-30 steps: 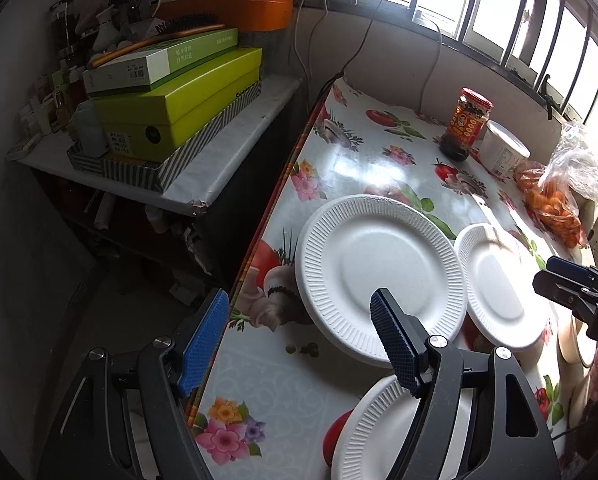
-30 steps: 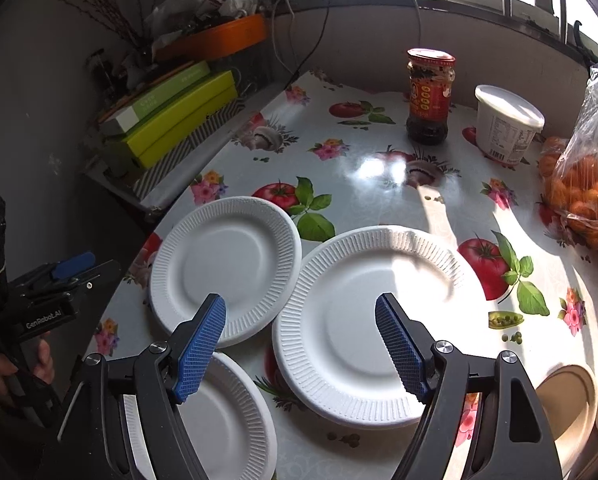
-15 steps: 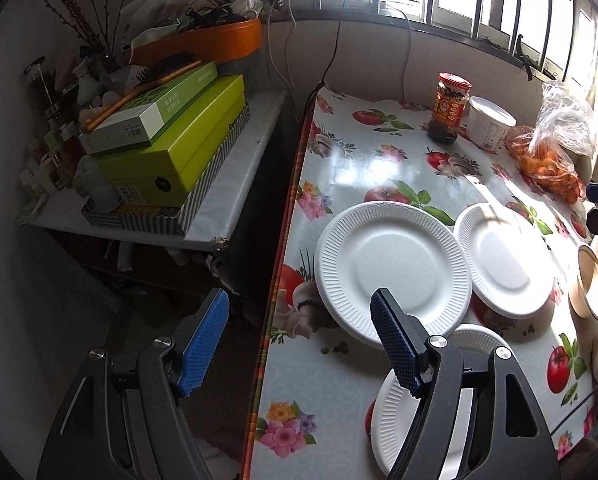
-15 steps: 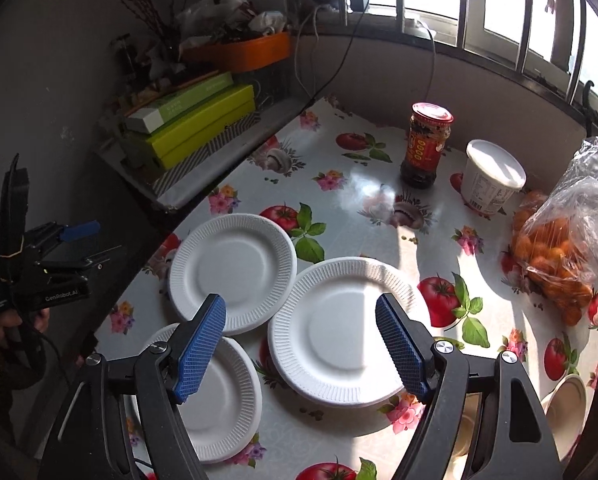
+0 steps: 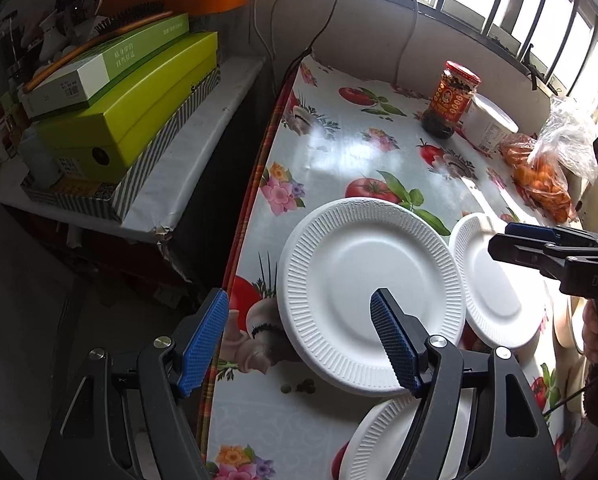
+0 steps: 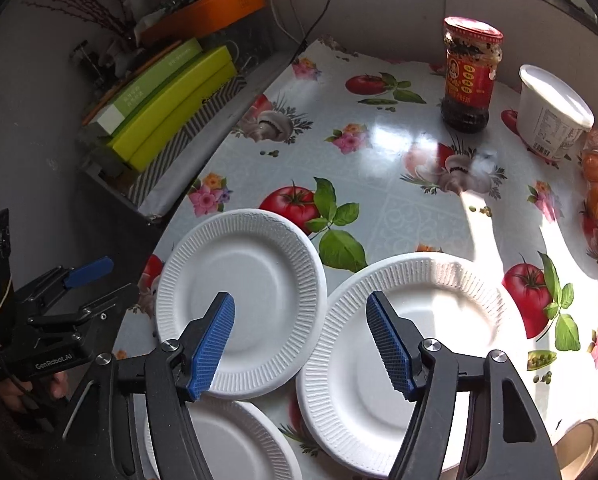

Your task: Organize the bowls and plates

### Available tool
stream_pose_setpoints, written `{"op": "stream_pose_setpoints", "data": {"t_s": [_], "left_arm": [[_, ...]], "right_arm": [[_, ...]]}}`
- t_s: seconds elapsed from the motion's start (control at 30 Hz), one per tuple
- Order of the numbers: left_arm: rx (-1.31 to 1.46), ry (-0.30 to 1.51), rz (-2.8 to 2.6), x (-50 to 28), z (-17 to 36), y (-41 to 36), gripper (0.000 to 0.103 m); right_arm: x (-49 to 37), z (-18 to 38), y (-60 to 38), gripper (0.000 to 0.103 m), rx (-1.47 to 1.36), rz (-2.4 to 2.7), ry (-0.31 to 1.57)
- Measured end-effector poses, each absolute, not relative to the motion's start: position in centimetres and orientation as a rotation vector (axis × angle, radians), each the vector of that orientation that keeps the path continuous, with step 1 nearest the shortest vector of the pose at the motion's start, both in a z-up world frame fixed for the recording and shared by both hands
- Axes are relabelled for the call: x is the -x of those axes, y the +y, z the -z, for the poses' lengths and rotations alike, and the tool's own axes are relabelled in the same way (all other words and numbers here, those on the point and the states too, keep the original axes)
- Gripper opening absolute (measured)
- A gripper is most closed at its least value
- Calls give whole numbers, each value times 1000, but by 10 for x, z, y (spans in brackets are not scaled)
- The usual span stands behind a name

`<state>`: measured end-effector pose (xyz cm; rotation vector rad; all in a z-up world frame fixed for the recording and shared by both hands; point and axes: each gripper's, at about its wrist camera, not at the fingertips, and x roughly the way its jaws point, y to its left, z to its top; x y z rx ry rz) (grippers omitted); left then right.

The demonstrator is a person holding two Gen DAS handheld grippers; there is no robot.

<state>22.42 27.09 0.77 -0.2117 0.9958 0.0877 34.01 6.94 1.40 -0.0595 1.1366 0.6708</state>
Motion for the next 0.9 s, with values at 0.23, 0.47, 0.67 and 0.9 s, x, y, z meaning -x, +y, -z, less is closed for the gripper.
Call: {"op": "stream_pose_setpoints", "data": {"t_s": [0.23,0.47,0.67,0.9], "left_arm": [[285,1042,-71,-235,12,281,62],[335,1059,-68,-238,23,287,62],[335,1072,-77,-235,30,286,62],[356,1070,-81,-233,34,285,62]], "right_arm": [[-364,14,73,57,30,-666,1189],[-372,25,86,55,20,-711,1212],[-370,33,89,50,9,-734,1202],[-368,32,92,39,18,-754,1187]]}}
